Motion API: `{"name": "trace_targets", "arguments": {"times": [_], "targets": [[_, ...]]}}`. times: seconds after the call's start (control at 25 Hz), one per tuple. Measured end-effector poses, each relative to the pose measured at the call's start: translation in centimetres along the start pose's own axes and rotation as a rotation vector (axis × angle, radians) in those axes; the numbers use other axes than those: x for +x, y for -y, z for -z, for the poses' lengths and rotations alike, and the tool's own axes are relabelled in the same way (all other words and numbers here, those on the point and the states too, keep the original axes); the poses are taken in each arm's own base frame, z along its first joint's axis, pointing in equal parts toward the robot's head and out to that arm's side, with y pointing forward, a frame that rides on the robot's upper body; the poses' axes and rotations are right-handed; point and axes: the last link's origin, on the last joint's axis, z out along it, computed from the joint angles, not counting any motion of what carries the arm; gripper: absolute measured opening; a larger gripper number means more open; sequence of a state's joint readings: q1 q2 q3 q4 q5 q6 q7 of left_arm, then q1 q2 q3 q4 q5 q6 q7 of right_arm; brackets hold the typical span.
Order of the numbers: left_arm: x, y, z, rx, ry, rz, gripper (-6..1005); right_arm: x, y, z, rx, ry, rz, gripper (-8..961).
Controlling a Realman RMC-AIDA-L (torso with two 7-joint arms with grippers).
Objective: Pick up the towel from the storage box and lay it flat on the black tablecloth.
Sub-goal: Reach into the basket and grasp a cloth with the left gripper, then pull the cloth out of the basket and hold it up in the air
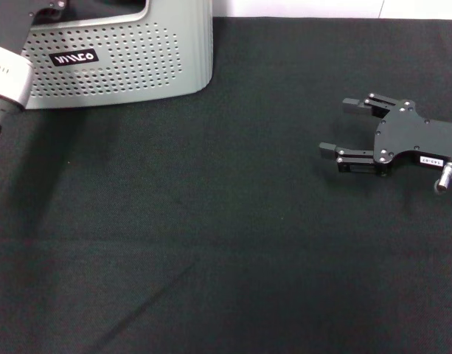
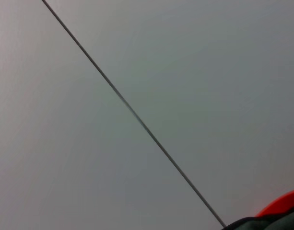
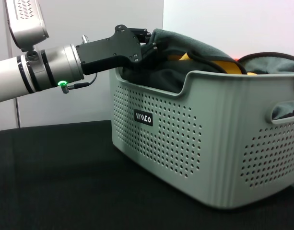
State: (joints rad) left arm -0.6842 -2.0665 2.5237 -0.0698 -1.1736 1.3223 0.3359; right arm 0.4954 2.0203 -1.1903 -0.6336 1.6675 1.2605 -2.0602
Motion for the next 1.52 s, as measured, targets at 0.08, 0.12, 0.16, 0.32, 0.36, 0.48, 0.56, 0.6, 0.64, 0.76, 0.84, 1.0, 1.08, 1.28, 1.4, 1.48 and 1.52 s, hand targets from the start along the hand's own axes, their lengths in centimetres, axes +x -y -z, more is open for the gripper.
{"name": "trace_targets", "arguments": {"times": [0.08,0.12,0.16,0.32,0.36,0.48,0.56,0.6,0.64,0.76,0.84,1.0,1.08,1.28,1.4,1.48,1.52], "targets": [[0.1,-0.1,0.0,-0.001,-0.001,0.003,156,0.0,0.0,0.0,0.001,0.0,0.0,853],[0.1,-0.2,0.0,-0.002,-0.001,0.006,127,0.0,0.0,0.0,0.001,0.0,0.0,853],[0.1,-0.2,0.0,-0.002,-0.001,0.009,97,0.0,0.0,0.0,0.001,-0.001,0.0,853],[0.1,-0.4,0.4,0.001,-0.005,0.025,68,0.1,0.0,0.0,0.002,-0.002,-0.002,853],[0.2,-0.3,0.5,0.005,-0.011,0.033,68,0.1,0.0,0.0,0.002,-0.002,-0.003,853],[0.3,-0.1,1.0,0.015,-0.034,0.098,67,0.3,-0.1,0.1,0.001,-0.003,-0.005,854],[0.3,0.3,1.4,0.014,-0.048,0.158,67,0.3,-0.1,0.1,0.003,0.0,-0.002,854],[0.3,0.4,1.6,0.013,-0.053,0.181,67,0.3,-0.1,0.1,0.004,0.001,-0.002,854],[0.2,0.5,1.8,0.013,-0.058,0.202,67,0.3,-0.1,0.1,0.004,0.001,-0.002,854],[0.2,0.8,2.4,0.009,-0.071,0.27,59,0.3,-0.2,0.1,0.003,0.001,-0.003,853],[0.2,1.0,2.8,0.004,-0.082,0.318,54,0.3,-0.2,0.1,0.003,0.002,-0.003,853],[0.2,1.4,4.1,-0.021,-0.113,0.411,54,0.3,-0.2,0.1,0.003,0.002,-0.004,854],[0.3,1.5,4.8,-0.032,-0.134,0.444,54,0.3,-0.1,0.1,0.006,0.003,-0.004,854],[0.9,2.1,6.8,-0.057,-0.204,0.561,53,0.3,0.0,0.1,0.01,0.004,-0.004,853],[1.0,2.1,7.5,-0.083,-0.217,0.595,53,0.3,0.0,0.1,0.011,0.003,-0.005,853],[1.1,1.9,7.8,-0.108,-0.22,0.604,53,0.4,-0.1,0.1,0.011,0.001,-0.006,853],[1.2,1.7,8.0,-0.128,-0.22,0.609,53,0.5,-0.1,0.1,0.011,0.001,-0.007,853]]}}
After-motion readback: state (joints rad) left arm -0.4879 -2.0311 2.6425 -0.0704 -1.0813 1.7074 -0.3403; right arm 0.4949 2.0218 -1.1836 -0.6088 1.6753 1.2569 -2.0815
